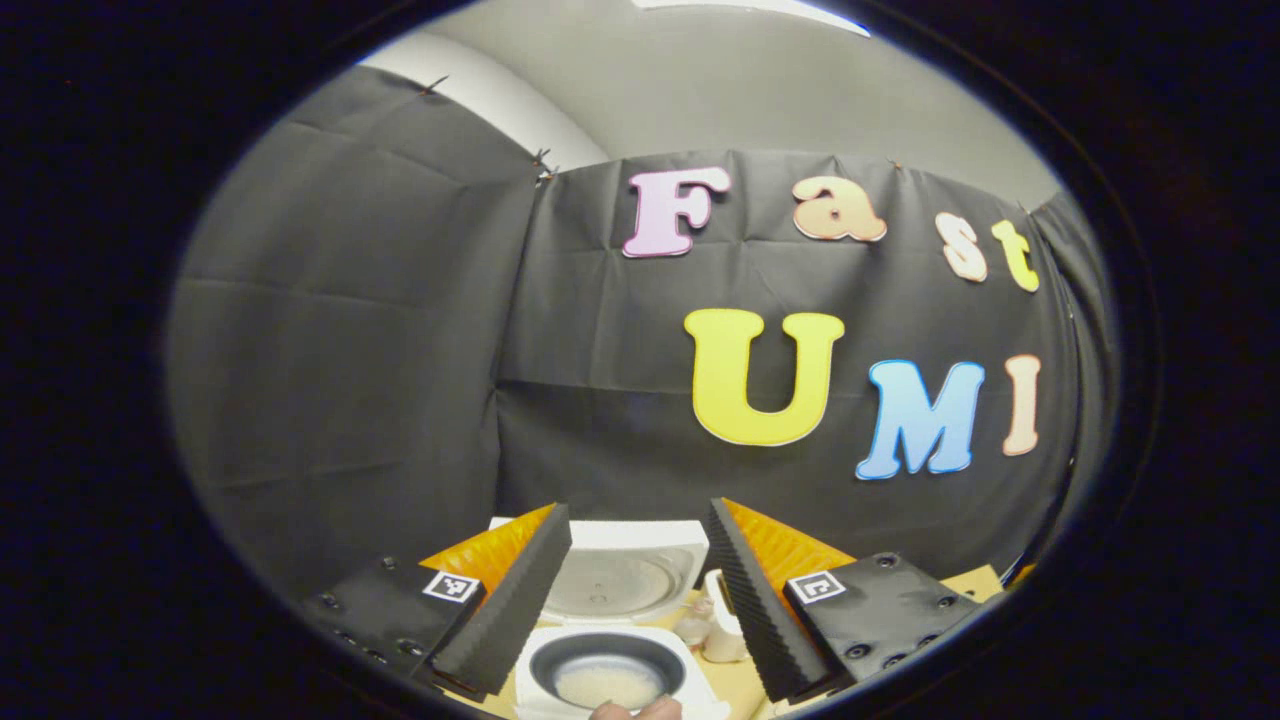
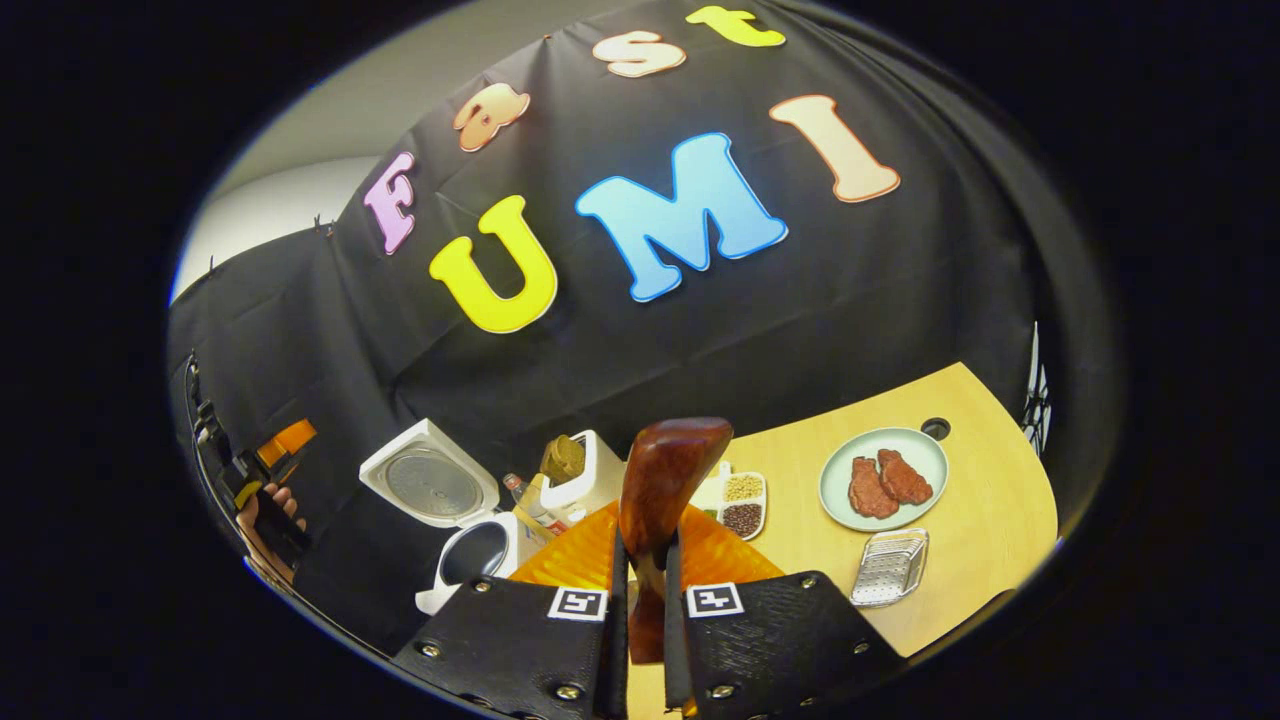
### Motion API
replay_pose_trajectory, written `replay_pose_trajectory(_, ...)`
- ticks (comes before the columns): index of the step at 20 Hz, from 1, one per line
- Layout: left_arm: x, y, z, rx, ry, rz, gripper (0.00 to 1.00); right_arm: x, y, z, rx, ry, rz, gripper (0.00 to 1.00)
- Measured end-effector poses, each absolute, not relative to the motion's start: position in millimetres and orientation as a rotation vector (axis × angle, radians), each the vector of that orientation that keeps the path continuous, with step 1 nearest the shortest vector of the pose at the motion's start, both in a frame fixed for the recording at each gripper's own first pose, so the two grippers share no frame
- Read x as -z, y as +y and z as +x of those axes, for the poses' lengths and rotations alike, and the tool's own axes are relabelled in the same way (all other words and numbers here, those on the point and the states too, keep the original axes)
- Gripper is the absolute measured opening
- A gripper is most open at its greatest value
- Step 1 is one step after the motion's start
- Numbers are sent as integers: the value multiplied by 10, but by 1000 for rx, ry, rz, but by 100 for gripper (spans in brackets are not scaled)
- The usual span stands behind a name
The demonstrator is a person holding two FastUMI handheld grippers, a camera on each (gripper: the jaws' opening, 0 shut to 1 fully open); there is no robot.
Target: Close the left gripper, press the button to open the rice cooker; take a wooden spoon from the chopstick holder with the right hand, scoop a spoonful of rice and pour it into the rice cooker, then put the wooden spoon back into the chopstick holder.
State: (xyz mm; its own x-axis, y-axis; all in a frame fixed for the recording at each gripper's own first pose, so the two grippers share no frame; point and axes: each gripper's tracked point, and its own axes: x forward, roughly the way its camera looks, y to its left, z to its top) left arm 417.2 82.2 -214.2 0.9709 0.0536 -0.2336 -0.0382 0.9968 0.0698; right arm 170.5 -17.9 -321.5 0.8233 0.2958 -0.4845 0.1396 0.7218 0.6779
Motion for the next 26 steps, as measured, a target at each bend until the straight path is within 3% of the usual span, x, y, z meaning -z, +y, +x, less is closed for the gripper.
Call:
replay_pose_trajectory(5,2811,1014,5206,-101,350,41,99,3410,-271,1542,-76,648,769,15)
replay_pose_trajectory(6,3045,1067,5326,-110,402,32,100,3427,-285,1524,-76,653,768,15)
replay_pose_trajectory(7,3232,1108,5426,-119,448,24,92,3448,-296,1512,-74,657,765,15)
replay_pose_trajectory(8,3424,1160,5514,-131,476,24,96,3475,-309,1498,-71,662,764,15)
replay_pose_trajectory(10,3672,1304,5543,-171,528,59,96,3499,-335,1480,-65,667,769,15)
replay_pose_trajectory(13,3663,1333,5589,-160,517,122,89,3563,-340,1444,-65,678,773,15)
replay_pose_trajectory(16,3529,1512,5751,-195,464,181,98,3566,-337,1448,-72,678,781,15)
replay_pose_trajectory(18,3679,1584,5694,-210,533,183,99,3587,-320,1442,-76,685,777,15)
replay_pose_trajectory(26,3766,1675,5713,-213,569,94,99,3672,-451,1392,-54,690,774,14)
